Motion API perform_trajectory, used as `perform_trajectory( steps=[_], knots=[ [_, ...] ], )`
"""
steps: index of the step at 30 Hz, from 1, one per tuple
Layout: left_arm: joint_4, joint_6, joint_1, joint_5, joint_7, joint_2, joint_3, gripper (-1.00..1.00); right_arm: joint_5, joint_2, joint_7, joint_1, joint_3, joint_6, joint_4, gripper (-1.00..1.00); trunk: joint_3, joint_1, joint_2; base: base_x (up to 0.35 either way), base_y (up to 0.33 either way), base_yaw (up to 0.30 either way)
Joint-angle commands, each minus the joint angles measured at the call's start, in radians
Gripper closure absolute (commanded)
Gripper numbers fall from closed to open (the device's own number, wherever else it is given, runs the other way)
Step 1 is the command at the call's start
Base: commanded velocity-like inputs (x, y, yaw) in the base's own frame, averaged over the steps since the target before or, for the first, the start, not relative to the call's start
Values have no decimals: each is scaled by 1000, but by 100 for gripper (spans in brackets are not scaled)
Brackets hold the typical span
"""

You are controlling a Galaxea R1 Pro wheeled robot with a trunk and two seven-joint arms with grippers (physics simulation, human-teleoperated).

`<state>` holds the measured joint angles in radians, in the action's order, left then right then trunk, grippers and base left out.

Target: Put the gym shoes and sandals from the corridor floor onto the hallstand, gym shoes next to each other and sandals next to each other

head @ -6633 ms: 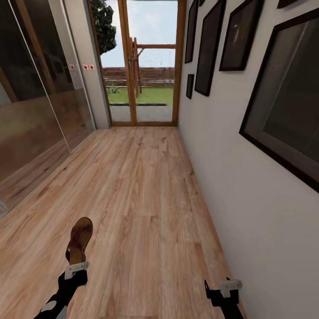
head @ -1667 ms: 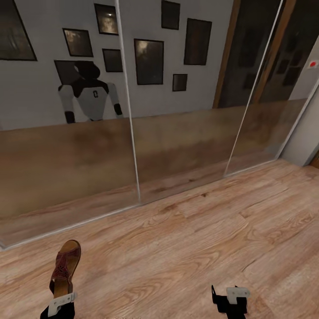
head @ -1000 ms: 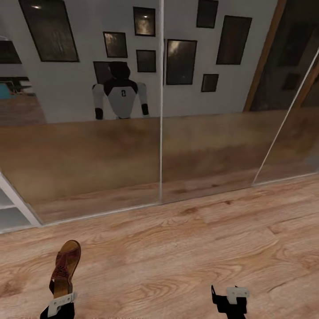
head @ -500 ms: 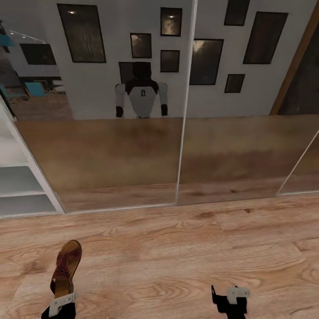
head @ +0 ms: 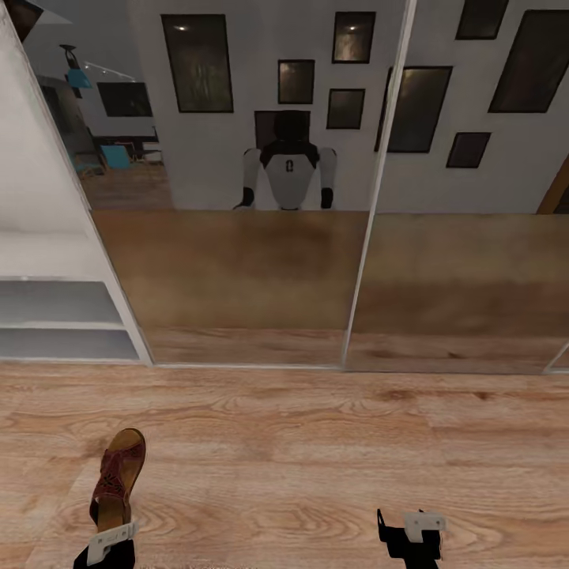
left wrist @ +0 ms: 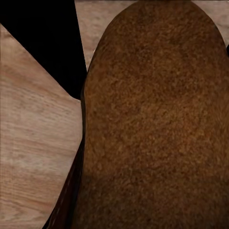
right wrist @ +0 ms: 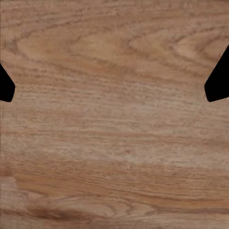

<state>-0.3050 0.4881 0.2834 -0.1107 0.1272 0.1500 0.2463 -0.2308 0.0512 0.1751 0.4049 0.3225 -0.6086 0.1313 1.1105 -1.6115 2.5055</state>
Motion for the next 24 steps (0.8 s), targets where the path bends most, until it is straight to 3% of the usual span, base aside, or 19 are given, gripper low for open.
perform_trajectory(
  steps=[1,24],
  knots=[
    [1,1,1,-8,11,0,4,100,-7,1,4,0,9,-2,0,-100,1,0,0,0,0,279],
    [1,1,-13,-3,12,5,-2,100,-8,-1,4,0,10,-2,-19,-100,1,0,0,0,0,279]
  ],
)
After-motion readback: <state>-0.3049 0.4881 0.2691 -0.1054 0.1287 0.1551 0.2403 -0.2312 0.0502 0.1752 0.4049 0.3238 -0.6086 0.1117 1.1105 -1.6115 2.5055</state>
